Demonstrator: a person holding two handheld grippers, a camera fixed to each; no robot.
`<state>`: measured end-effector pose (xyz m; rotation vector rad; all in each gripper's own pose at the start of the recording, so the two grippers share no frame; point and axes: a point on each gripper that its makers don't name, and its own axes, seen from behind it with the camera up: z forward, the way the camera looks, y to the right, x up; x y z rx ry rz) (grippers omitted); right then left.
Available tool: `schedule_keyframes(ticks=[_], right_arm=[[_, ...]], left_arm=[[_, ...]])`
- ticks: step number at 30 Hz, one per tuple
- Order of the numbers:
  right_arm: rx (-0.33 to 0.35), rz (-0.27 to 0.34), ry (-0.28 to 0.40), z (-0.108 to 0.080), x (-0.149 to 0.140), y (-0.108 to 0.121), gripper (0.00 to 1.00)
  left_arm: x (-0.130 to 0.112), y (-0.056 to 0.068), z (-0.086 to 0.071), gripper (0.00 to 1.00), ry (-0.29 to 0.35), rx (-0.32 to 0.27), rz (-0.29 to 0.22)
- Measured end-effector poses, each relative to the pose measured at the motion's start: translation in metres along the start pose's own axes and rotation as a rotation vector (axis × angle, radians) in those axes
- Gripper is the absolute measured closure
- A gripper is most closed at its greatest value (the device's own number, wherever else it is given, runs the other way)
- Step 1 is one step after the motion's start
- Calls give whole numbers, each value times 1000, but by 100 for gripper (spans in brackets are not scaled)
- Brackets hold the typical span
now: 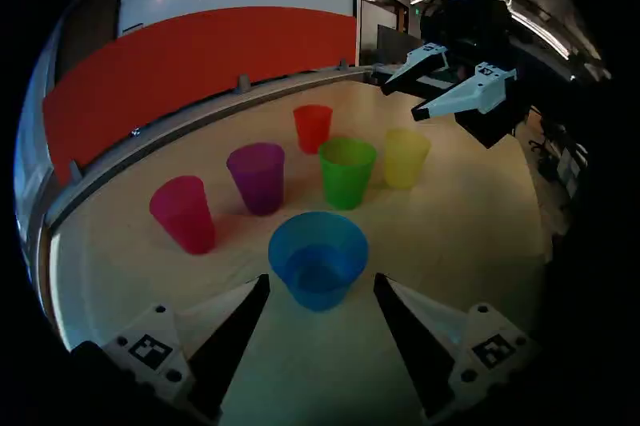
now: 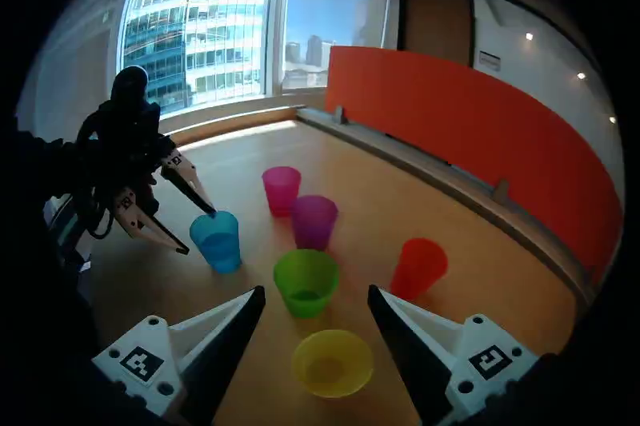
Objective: Pour water
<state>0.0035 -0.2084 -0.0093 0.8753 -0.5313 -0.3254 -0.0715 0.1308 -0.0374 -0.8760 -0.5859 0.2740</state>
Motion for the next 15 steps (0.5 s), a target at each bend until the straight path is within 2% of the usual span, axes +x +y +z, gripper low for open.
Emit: schedule_keyframes(ticks=[15], right_arm=[[26,-14,-42,24,-5,-3,0]], left_arm=[[5,1,25,3,2,-35,-5]])
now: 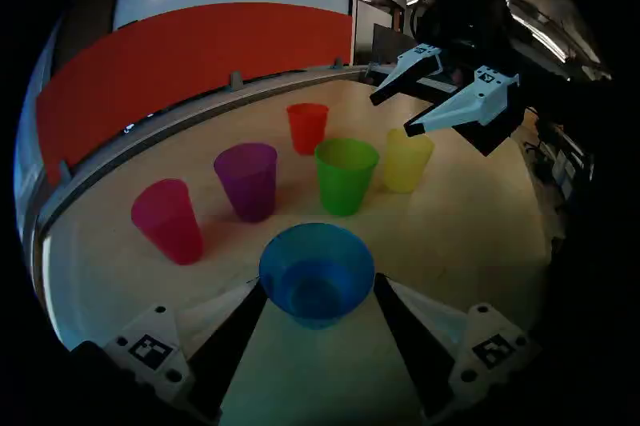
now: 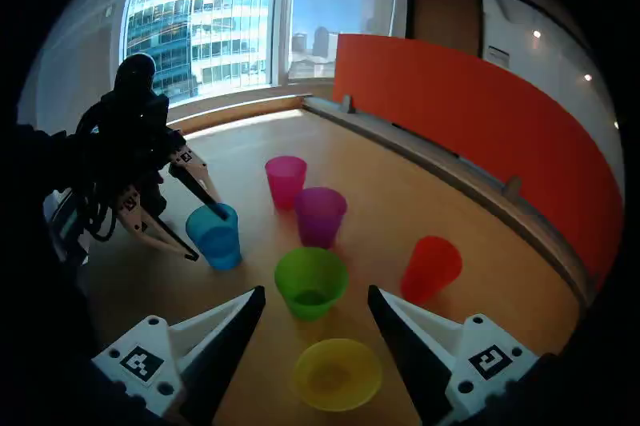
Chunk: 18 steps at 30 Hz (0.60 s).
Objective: Pour water
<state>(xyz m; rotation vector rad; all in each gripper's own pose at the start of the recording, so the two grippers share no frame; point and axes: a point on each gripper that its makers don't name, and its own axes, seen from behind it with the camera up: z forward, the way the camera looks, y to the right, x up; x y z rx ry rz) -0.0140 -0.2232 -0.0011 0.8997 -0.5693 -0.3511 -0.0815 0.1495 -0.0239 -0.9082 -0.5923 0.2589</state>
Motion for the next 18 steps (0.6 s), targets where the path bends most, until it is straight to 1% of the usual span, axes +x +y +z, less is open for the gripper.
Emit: schedule_keyframes(ticks=[5,13,15,17,18], right_arm=[[12,-3,-11,7,-2,-2,0],[24,-1,-20,14,-2,0,0],[28,0,-23,16,-2,0,0],[33,0,-25,18,-2,-1,0],[35,0,-28,19,-3,-2,0]], left_arm=[[5,0,6,3,6,-9,-3],[7,-4,11,3,11,2,13],[7,-5,11,6,10,1,11],[7,-4,12,11,12,-4,5],[7,-4,13,11,12,-5,3]])
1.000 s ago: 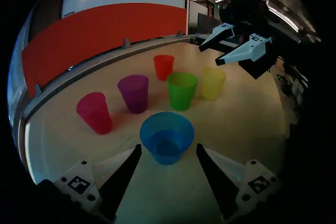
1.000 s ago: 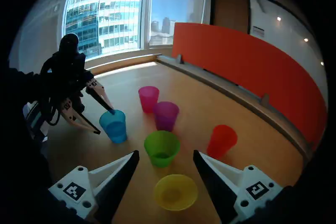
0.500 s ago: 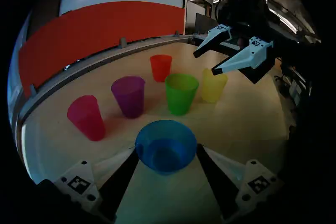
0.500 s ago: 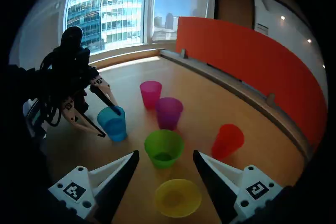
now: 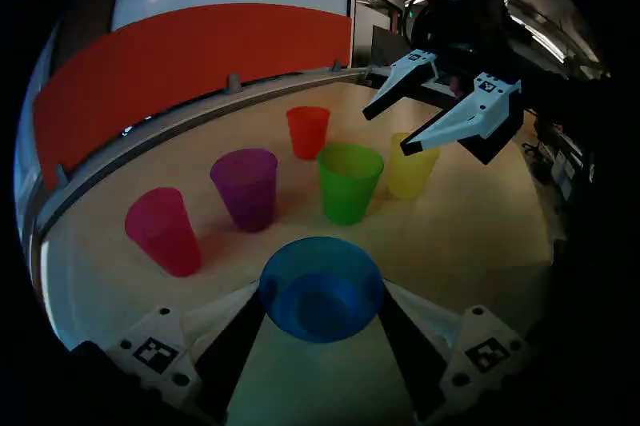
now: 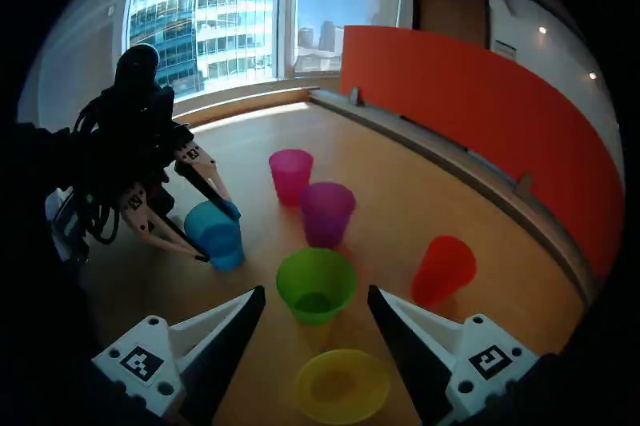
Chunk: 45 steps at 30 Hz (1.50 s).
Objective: Pour water
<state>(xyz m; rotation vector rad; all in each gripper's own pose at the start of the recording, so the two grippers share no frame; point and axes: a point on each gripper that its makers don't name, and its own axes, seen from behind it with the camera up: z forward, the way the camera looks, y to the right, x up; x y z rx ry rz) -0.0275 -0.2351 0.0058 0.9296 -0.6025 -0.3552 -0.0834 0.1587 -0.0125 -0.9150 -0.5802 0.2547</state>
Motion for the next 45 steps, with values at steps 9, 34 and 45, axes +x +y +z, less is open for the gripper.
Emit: schedule_keyframes(ticks=[9,34,45], right_arm=[[13,-8,-27,16,-5,-4,0],[-4,5,-99,47,-18,0,0],[-3,11,-115,61,-21,-1,3]], left_arm=[[0,0,1,11,5,-3,-9],[2,-2,0,12,18,-10,-29],[1,-3,-1,12,20,-8,-30]])
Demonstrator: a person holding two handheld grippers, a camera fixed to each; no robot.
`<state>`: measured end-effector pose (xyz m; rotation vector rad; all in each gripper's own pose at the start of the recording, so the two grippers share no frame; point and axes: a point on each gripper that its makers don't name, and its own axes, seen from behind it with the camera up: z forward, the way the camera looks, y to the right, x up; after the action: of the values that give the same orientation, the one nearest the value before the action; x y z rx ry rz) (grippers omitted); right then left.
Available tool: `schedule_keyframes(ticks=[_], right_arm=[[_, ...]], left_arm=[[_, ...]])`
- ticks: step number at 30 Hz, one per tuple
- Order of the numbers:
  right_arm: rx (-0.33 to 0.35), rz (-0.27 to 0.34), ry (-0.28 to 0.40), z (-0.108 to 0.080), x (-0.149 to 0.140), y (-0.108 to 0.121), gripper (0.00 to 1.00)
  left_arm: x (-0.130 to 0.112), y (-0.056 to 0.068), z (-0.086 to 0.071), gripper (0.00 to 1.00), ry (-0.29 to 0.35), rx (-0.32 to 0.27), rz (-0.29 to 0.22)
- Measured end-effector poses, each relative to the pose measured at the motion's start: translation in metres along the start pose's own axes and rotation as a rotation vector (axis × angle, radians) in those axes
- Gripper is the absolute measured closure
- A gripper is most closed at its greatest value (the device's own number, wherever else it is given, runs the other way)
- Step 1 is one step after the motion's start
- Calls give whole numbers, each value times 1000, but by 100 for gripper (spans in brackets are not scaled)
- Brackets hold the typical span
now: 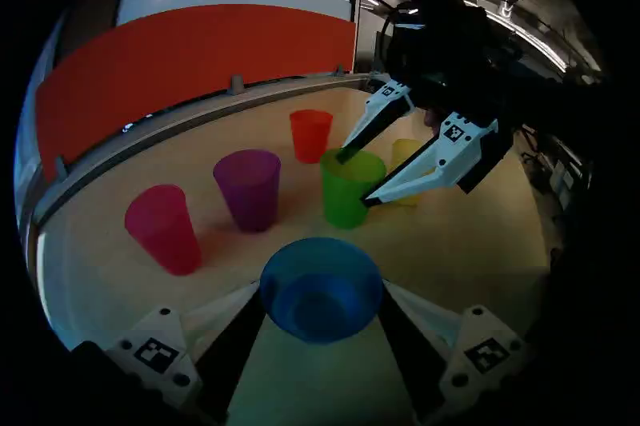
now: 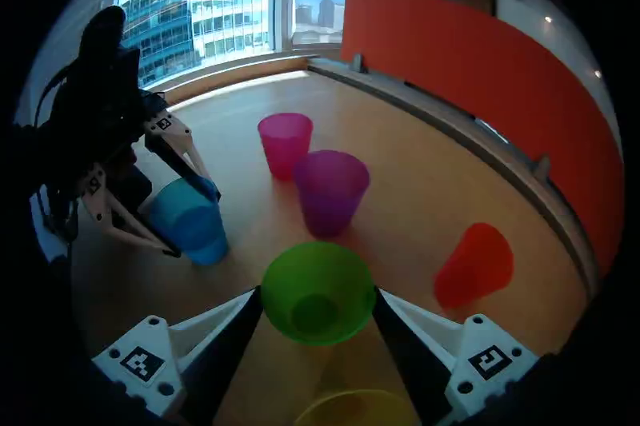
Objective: Pour water
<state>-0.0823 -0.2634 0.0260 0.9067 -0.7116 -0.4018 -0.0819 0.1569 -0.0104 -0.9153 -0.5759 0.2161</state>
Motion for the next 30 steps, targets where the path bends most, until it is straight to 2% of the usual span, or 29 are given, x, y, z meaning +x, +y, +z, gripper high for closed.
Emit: schedule_keyframes(ticks=[6,17,23,30], right_arm=[[2,6,8,2,0,-2,8],[9,23,46,-7,3,-7,8],[-11,25,79,-25,10,-5,8],[-48,12,130,-60,24,-7,8]], left_arm=[[0,0,0,12,2,5,2],[2,4,-1,12,4,-6,-30],[16,7,-9,12,30,9,-16],[40,16,-26,12,71,35,18]])
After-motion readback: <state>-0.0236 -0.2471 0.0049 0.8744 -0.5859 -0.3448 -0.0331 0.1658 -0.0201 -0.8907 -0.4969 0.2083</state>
